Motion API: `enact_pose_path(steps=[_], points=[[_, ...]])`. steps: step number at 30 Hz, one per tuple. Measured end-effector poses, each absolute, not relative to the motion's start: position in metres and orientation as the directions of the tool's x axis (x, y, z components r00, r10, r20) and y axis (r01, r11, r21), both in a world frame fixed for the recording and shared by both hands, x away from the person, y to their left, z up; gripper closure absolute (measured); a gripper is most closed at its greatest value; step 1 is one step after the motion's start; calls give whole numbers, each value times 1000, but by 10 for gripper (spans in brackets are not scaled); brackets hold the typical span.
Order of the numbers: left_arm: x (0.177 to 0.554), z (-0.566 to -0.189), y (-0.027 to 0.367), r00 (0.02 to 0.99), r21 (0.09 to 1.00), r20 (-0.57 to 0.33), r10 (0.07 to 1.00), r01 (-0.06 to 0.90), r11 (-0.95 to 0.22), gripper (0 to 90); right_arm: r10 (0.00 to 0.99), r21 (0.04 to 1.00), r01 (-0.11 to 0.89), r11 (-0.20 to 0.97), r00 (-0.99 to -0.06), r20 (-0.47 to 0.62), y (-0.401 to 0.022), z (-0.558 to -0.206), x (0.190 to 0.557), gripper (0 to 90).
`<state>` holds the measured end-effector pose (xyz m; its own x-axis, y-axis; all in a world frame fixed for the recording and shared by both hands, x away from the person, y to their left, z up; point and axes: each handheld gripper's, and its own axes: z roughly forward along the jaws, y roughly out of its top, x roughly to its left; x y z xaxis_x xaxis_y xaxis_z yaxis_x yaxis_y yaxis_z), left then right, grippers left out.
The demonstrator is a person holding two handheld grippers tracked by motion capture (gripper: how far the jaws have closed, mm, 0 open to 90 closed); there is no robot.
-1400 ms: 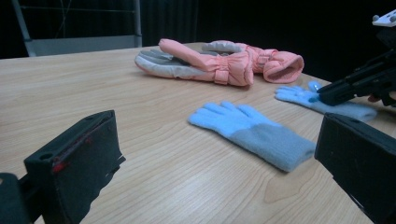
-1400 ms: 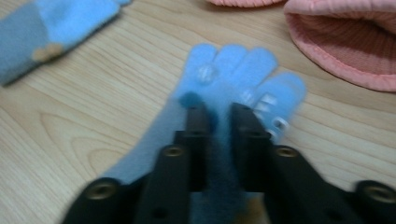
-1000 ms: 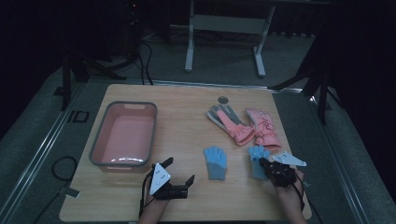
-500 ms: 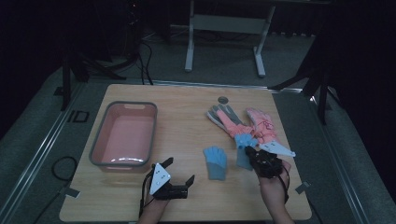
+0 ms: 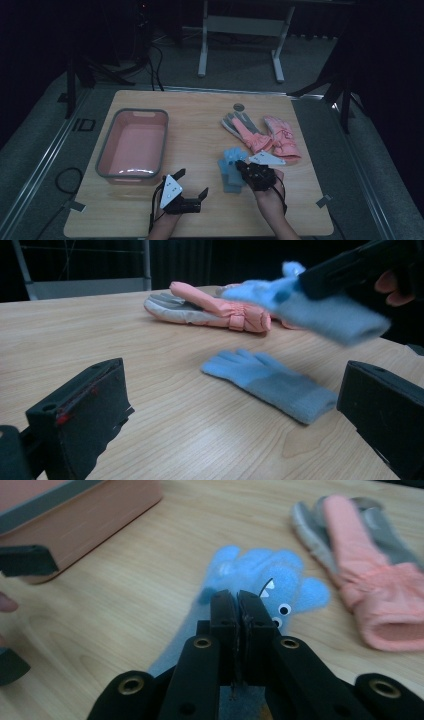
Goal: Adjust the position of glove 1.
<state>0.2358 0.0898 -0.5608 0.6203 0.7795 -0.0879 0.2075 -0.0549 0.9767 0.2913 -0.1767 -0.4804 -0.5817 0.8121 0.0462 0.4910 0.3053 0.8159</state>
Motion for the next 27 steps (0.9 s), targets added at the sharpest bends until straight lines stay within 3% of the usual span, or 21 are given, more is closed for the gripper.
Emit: enact_pose_path(steps=[13, 27], points=[[236, -561, 90, 620, 976, -86, 780, 208, -58, 3, 780, 773, 526, 354, -623, 67, -167, -513, 303, 863], [236, -561, 90, 622, 977, -88, 778, 207, -56, 3, 791, 735, 583, 345, -602, 106, -173, -540, 312, 844]])
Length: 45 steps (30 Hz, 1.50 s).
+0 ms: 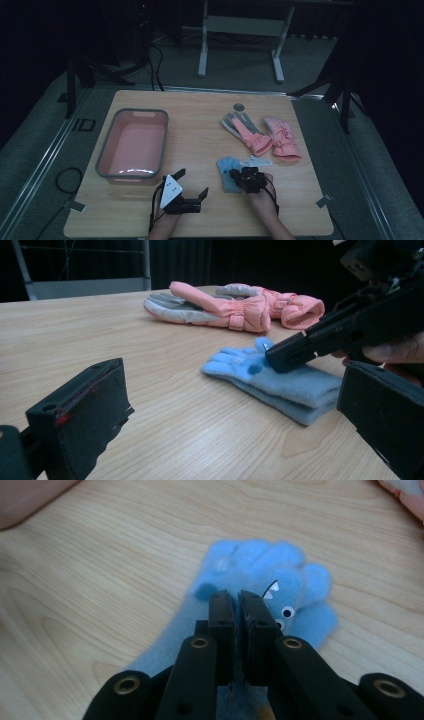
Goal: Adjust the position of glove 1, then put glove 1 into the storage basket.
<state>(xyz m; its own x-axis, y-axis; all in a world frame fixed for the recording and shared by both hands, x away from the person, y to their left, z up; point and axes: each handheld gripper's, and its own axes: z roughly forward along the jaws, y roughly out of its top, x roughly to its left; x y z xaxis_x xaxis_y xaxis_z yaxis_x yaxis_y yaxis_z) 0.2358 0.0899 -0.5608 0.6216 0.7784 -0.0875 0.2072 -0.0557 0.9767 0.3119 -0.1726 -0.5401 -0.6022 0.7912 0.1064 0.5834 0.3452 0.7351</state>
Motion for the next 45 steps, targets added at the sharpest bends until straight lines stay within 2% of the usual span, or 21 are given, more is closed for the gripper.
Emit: enact_pose_path(steps=[9, 11, 15, 19, 20, 23, 26, 30, 31, 35, 37, 39, 42, 45], points=[[236, -561, 90, 623, 977, -91, 777, 209, -53, 3, 730, 734, 559, 387, -671, 126, -174, -545, 316, 808], [236, -561, 90, 623, 977, -91, 777, 208, -53, 3, 725, 735, 551, 395, -678, 119, -174, -543, 316, 742], [236, -561, 89, 622, 976, -79, 779, 207, -67, 3, 699, 760, 500, 416, -710, 84, -178, -536, 311, 536], [236, -560, 87, 623, 976, -48, 781, 194, -95, 3, 668, 778, 480, 406, -736, 105, -189, -526, 311, 261], [236, -560, 87, 623, 976, -48, 781, 194, -95, 3, 668, 778, 480, 406, -736, 105, -189, -526, 311, 261], [236, -560, 86, 623, 975, -46, 781, 197, -100, 3, 648, 779, 490, 392, -748, 144, -200, -521, 316, 178], [237, -557, 86, 642, 964, -66, 764, 239, -118, 4, 659, 772, 499, 395, -739, 141, -209, -520, 320, 178], [235, -550, 83, 698, 957, -113, 707, 269, -112, 4, 644, 800, 467, 376, -753, 137, -225, -517, 324, 167], [235, -548, 81, 713, 954, -116, 692, 274, -122, 27, 650, 815, 445, 372, -751, 113, -228, -514, 324, 157], [236, -545, 72, 760, 950, -57, 647, 241, -199, 85, 668, 820, 441, 364, -738, 100, -238, -504, 324, 148], [238, -545, 67, 782, 940, -33, 622, 235, -246, 87, 666, 817, 461, 346, -734, 132, -243, -501, 326, 147], [240, -546, 62, 803, 933, -12, 596, 223, -282, 141, 663, 799, 497, 340, -729, 171, -246, -500, 329, 147], [246, -545, 52, 836, 918, 28, 548, 195, -345, 147, 649, 797, 508, 327, -734, 202, -247, -499, 332, 140], [251, -544, 42, 864, 902, 51, 500, 175, -395, 190, 641, 796, 517, 316, -735, 223, -243, -498, 334, 131]])
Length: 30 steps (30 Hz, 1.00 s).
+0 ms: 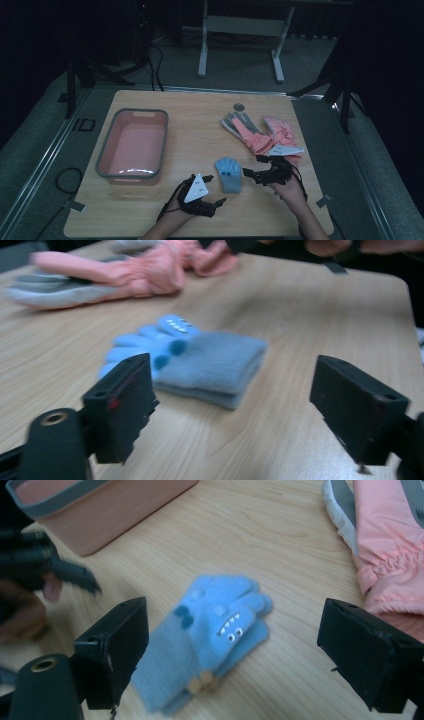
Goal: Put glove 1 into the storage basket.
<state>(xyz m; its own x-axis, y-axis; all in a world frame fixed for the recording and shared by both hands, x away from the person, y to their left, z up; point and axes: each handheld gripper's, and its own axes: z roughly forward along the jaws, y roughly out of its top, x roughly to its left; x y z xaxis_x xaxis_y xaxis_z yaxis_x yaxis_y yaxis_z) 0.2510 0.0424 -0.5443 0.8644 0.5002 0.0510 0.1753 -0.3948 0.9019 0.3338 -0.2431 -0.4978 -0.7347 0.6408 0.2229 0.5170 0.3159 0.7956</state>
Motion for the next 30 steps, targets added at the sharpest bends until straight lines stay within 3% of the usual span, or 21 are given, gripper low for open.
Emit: enact_pose_path(steps=[5, 8, 10, 12, 15, 20, 30], points=[[257, -542, 28, 888, 876, 99, 448, 135, -462, 232, 632, 787, 522, 328, -741, 229, -232, -501, 341, 156], [261, -542, 21, 899, 860, 128, 419, 110, -498, 262, 666, 780, 519, 350, -723, 183, -227, -503, 347, 353], [264, -543, 16, 908, 849, 135, 396, 100, -519, 309, 674, 769, 548, 329, -707, 215, -224, -505, 354, 468], [267, -544, 12, 912, 835, 149, 382, 91, -542, 343, 683, 766, 561, 313, -693, 229, -222, -507, 359, 512], [270, -548, 4, 919, 813, 169, 356, 74, -578, 347, 698, 741, 597, 306, -670, 251, -217, -514, 366, 506], [275, -552, -3, 918, 779, 200, 342, 63, -624, 347, 703, 707, 631, 319, -658, 271, -204, -530, 370, 410], [282, -558, -6, 911, 719, 259, 322, 41, -694, 454, 724, 694, 596, 404, -672, 155, -185, -551, 362, 369]])
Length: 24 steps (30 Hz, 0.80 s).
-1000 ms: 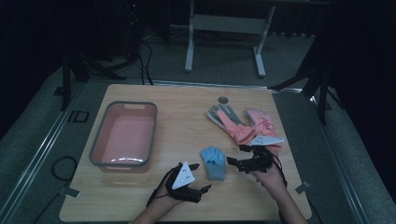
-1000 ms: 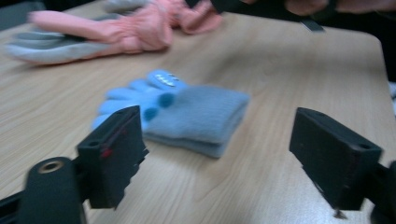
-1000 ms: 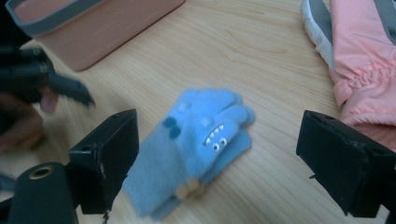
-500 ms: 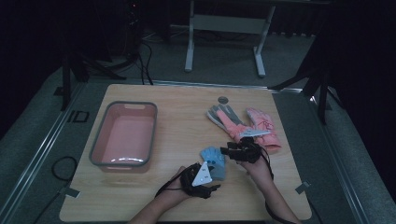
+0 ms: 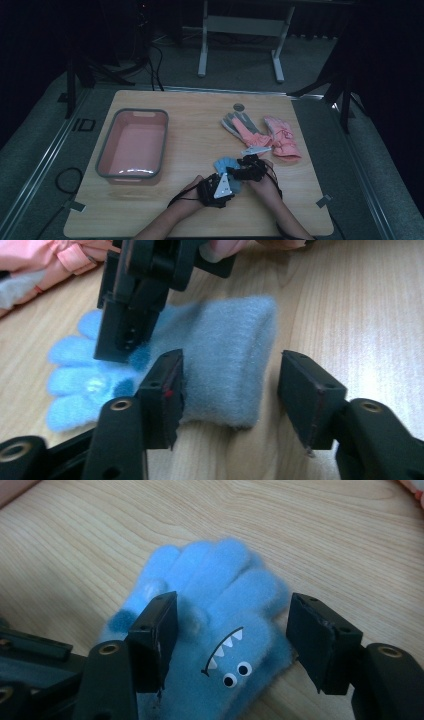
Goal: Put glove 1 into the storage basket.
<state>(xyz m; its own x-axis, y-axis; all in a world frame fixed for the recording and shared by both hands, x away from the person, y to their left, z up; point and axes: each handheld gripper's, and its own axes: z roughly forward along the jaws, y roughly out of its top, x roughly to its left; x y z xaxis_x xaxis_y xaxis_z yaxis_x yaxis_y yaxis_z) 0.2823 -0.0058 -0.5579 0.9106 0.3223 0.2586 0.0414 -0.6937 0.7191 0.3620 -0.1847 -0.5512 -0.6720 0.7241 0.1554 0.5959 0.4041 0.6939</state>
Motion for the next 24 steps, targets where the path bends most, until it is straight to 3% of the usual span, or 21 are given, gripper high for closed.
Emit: enact_pose_path(steps=[4, 6, 11, 16, 24], points=[[284, -557, -6, 912, 709, 264, 314, 37, -704, 550, 707, 692, 582, 428, -692, 145, -182, -551, 360, 442], [284, -556, -7, 911, 705, 260, 320, 47, -708, 592, 688, 684, 582, 439, -708, 160, -182, -550, 359, 587], [288, -552, -8, 915, 712, 211, 343, 96, -695, 697, 665, 673, 607, 423, -712, 224, -183, -551, 362, 753], [296, -546, -7, 927, 708, 145, 347, 148, -691, 763, 663, 666, 638, 386, -694, 280, -186, -553, 364, 797], [300, -536, -2, 933, 705, 106, 343, 172, -688, 782, 651, 674, 653, 346, -684, 329, -188, -545, 366, 827]])
